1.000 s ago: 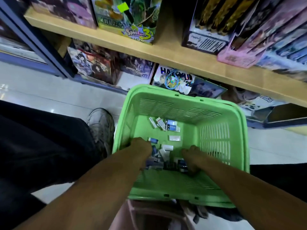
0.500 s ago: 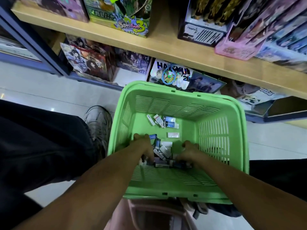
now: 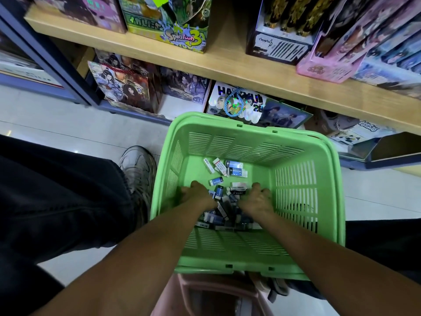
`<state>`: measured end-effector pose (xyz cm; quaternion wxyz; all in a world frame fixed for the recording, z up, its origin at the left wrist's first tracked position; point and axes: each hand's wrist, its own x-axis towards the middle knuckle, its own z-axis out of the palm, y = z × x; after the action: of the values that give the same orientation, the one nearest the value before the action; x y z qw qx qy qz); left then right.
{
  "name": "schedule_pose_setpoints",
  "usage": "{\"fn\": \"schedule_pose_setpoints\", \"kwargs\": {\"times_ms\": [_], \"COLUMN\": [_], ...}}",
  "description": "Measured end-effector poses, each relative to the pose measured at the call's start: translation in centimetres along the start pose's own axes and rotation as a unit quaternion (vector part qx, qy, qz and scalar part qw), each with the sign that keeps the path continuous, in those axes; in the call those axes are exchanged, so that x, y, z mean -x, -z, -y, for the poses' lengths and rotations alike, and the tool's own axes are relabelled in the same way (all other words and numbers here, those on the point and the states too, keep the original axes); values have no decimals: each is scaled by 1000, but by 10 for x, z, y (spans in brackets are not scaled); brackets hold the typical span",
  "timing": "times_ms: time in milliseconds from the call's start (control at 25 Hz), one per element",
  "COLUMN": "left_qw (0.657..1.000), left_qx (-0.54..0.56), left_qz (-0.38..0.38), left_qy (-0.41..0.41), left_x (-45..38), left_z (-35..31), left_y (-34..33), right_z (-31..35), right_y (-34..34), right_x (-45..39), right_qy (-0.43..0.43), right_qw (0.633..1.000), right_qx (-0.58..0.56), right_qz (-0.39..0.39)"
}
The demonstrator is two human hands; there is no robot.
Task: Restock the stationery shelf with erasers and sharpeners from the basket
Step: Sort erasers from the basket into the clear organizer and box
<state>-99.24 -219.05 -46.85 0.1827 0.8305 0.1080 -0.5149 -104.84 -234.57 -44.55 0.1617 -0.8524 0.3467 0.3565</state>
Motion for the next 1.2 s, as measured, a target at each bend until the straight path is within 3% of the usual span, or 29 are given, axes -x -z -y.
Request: {"fn": "schedule_pose_setpoints", "kwargs": {"times_ms": [80,160,320,440,520,600,720,880,1040,1200], "left_qw": [997,988,966,962,966,966,938,920,923,906], "left_qx": [44,123,241,261,250,251,338,381,379,423], "left_qz": [51,89,88,76,66,65,78,78,41,32], "left_qy": [22,4,-31,-29,-14,-1,17,50,42,12], "left_x": [-4,-5,-3,4,7,8,8,9,6,4], "left_z": [5,7,6,3,0,-1,0,1,-3,2], "left_y": [-12,-20,-23,-23,-25,-27,-24,-18,-20,-26], "right_z": [-3,2,6,0,1,7,9,-3,-2,2], "right_y": [-4,-9,-16,-17,-15,-14,-10,-3,-1,-4], "right_x": [3,7,4,3,4,4,0,-6,-4,-5], "right_qy": [-6,9,25,73,67,42,23,-10,-2,-2], "right_qw": [998,998,996,994,992,992,987,936,933,926], "right_qx": [59,36,-61,62,65,25,-77,-301,-302,-321], "right_qz": [31,59,52,55,81,114,138,181,196,200]}}
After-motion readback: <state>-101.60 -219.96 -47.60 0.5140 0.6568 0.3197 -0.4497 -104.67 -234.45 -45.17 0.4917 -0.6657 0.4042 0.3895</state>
